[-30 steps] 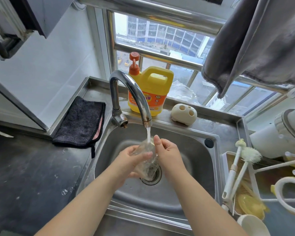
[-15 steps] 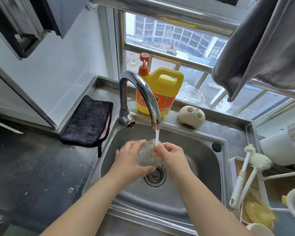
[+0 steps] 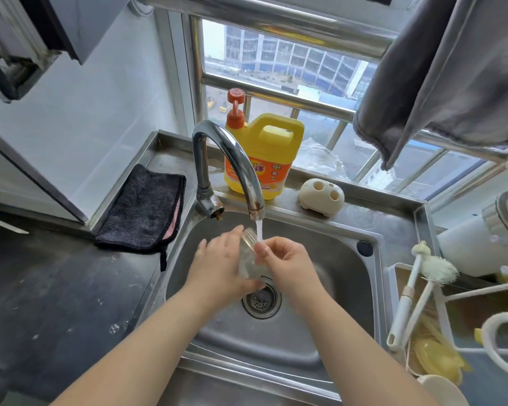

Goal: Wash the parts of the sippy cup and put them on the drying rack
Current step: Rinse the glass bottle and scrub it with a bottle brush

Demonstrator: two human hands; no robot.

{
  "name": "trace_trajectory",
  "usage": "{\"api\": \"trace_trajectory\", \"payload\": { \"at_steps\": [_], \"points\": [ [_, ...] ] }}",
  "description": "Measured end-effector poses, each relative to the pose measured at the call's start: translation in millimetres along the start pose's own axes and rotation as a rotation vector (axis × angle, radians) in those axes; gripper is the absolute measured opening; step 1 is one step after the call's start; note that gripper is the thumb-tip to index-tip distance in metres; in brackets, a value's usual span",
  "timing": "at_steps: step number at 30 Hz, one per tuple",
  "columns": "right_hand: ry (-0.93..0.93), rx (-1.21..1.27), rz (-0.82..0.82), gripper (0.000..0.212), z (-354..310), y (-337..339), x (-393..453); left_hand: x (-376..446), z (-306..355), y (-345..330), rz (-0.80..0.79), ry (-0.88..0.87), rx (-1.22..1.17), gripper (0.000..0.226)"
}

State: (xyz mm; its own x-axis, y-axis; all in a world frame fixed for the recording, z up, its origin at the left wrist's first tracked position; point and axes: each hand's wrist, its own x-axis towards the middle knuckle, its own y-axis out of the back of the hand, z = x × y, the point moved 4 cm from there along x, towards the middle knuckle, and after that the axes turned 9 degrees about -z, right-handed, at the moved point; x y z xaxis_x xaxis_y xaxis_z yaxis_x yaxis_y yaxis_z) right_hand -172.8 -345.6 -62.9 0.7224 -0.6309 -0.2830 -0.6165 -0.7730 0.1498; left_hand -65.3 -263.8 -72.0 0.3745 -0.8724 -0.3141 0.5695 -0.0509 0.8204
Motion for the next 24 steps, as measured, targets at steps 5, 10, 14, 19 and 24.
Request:
{"api": "trace_trajectory", "payload": {
  "at_steps": [5, 10, 14, 19, 24],
  "points": [
    [-0.007, 0.035, 0.034, 0.030, -6.8, -3.5, 0.5, -2.5, 12.9, 9.1, 0.113, -0.014, -0.181, 0.065],
    [0.118, -0.239, -0.218, 0.012, -6.2, 8.3, -6.5, 0.5, -4.4, 21.9, -0.147, -0.024, -0.468, 0.075],
    [0.055, -0.223, -0.068, 0.027, -3.0, 4.3, -7.7, 0.1, 1.1, 9.2, -0.026, -0.012, -0.113, 0.094],
    [0.002, -0.043, 0.007, 0.019, -7.5, -3.6, -8.1, -4.7, 7.7, -3.4, 0.143, -0.025, -0.047, 0.091],
    [0.089, -0.337, -0.256, 0.007, -10.7, 9.8, -13.1, 0.3, -6.1, 9.5, -0.107, -0.131, -0.313, 0.080]
  ]
}}
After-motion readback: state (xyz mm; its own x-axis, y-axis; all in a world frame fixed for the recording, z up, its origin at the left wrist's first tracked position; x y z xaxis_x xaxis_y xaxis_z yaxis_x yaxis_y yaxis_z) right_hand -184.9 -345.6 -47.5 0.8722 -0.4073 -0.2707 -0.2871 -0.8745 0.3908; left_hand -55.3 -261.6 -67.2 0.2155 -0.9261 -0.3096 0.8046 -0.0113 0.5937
